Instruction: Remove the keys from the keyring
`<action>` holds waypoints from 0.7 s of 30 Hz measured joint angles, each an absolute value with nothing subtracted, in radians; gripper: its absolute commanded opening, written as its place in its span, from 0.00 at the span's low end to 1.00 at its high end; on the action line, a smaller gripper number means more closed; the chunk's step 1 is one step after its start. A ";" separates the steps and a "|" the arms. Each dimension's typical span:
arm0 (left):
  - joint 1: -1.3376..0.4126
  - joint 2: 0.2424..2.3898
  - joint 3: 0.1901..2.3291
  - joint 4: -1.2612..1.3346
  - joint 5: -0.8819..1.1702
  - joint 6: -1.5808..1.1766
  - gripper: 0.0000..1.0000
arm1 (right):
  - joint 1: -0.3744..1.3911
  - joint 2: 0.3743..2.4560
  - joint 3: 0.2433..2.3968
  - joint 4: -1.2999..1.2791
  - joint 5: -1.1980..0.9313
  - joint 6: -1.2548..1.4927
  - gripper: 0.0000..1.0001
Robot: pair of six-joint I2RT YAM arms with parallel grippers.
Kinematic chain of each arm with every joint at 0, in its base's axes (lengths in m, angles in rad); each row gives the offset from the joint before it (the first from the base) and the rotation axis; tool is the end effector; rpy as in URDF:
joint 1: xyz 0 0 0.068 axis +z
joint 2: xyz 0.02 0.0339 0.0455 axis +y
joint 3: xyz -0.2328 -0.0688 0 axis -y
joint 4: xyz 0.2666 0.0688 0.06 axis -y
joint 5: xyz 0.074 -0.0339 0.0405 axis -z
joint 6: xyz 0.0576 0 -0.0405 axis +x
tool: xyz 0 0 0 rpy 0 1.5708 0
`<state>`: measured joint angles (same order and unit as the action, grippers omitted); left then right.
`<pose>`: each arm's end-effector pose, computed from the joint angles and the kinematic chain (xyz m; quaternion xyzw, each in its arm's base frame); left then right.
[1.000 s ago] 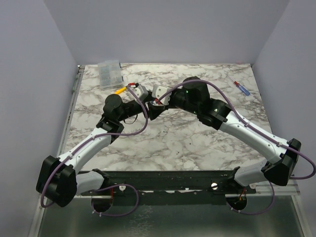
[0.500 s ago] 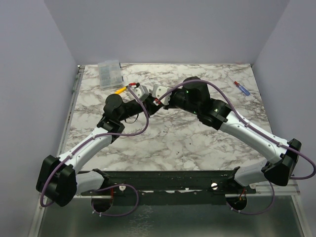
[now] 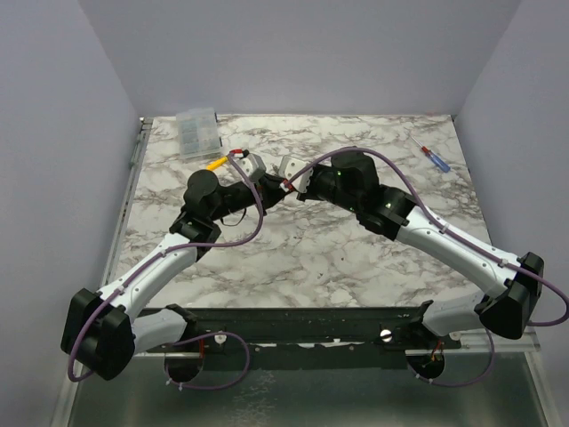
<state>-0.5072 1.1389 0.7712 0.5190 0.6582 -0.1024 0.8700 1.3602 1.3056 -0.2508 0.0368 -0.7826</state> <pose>0.2548 -0.1819 0.3031 0.3641 0.5548 -0.4163 0.6215 0.2378 0.2786 0.3470 -0.5856 0.5544 0.0110 0.5913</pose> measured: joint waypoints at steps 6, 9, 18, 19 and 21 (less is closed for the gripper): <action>-0.504 1.135 0.791 0.357 0.622 -0.069 0.00 | 0.838 1.360 1.266 -0.242 -0.010 -0.685 0.01; -0.509 1.137 0.835 0.253 0.597 -0.013 0.00 | 0.811 1.360 1.246 -0.231 -0.067 -0.623 0.01; -0.523 1.188 0.926 -0.034 0.568 0.213 0.00 | 0.769 1.346 1.073 -0.091 -0.208 -0.470 0.12; -0.525 1.200 0.936 -0.063 0.568 0.231 0.00 | 0.766 1.346 1.056 -0.079 -0.215 -0.462 0.13; -0.527 1.232 0.972 -0.128 0.570 0.260 0.00 | 0.760 1.346 1.027 -0.052 -0.226 -0.446 0.18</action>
<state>-0.5274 1.2320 0.9718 -0.1284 0.5705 0.2596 0.7601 1.3464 1.0271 -0.0525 -0.2264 -0.4461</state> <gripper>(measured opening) 0.058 0.138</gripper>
